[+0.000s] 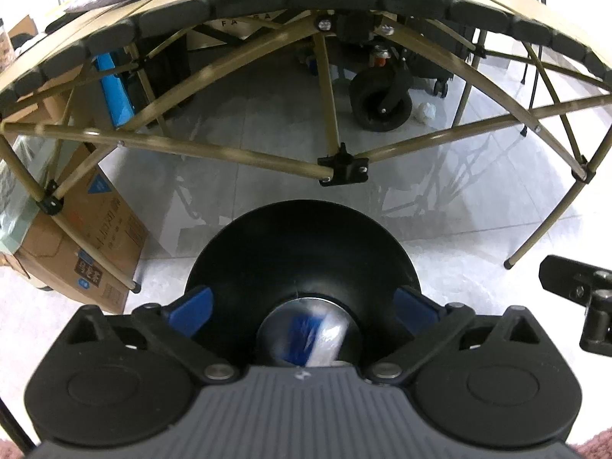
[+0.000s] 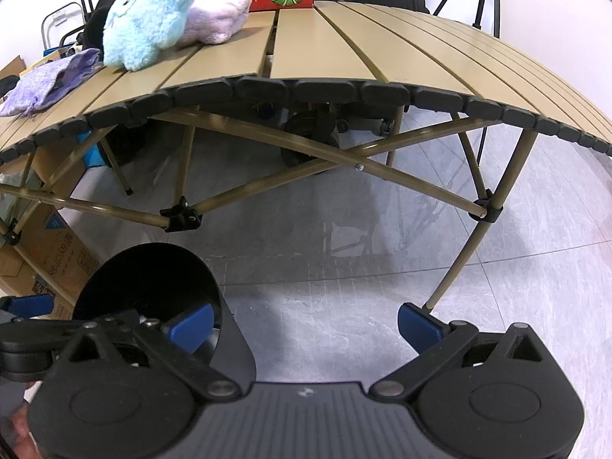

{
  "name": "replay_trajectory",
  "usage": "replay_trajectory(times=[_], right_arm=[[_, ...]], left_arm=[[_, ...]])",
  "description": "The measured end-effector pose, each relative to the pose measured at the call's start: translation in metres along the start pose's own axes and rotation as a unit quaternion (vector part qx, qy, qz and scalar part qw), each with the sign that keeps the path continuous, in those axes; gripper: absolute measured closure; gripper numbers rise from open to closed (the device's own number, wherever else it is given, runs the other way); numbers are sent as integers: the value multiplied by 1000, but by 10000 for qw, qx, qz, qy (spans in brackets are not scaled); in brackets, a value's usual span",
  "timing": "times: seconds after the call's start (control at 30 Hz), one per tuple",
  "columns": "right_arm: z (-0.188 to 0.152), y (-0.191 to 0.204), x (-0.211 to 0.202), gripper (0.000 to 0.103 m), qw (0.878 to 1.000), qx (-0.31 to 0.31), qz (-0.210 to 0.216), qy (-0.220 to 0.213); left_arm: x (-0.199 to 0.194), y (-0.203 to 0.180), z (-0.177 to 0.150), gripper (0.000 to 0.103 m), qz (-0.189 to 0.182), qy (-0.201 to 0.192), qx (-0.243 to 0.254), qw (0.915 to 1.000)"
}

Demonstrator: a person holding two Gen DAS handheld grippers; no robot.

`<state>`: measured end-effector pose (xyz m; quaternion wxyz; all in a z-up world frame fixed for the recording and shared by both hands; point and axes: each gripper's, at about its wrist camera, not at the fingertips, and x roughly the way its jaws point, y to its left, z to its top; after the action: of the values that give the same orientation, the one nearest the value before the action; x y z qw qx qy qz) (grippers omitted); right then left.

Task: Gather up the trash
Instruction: 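Lower the left tool over the bin and release the blue tissue box, then raise both open tools from the bin back toward the table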

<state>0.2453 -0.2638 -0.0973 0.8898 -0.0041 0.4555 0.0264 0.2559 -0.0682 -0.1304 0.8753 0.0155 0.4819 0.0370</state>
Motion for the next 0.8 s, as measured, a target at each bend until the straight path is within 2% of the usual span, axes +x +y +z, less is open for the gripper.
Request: replay_trajectory(times=[0.43,0.8], right_arm=[[0,-1,0,0,10000,1,12,-1],[-1,0,0,0,10000,-10,16,5]], left_arm=[[6,3,0,0,36,231,-87,9997],[7,4,0,0,63,265,-119,9996]])
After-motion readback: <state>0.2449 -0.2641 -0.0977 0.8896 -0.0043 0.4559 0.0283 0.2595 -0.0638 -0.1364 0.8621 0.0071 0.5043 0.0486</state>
